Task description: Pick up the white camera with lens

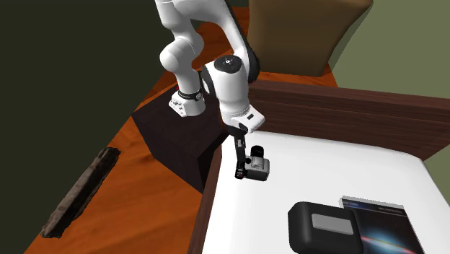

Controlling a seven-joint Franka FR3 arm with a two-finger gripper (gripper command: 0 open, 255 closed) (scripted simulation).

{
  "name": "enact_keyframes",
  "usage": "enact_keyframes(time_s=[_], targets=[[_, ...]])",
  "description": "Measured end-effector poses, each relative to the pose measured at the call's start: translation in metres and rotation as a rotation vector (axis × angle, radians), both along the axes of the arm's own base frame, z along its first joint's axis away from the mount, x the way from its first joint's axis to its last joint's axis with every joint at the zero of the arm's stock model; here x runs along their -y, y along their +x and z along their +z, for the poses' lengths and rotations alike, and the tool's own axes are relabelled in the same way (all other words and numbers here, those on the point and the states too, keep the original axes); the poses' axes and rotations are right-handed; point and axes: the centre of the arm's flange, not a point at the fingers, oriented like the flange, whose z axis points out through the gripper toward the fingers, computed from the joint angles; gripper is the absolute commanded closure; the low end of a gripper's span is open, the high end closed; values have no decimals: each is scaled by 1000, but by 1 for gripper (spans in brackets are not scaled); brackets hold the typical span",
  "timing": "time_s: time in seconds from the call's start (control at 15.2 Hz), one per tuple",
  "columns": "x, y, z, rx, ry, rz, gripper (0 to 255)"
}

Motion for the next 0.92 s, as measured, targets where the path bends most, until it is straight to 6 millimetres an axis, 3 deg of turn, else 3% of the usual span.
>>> enact_keyframes(time_s=[0.2, 0.66, 0.73, 0.92], targets=[[14, 12, -25, 8, -4, 39, 0], [16, 14, -62, 11, -6, 47, 0], [16, 15, -64, 12, -5, 47, 255], [15, 15, -65, 13, -5, 46, 255]])
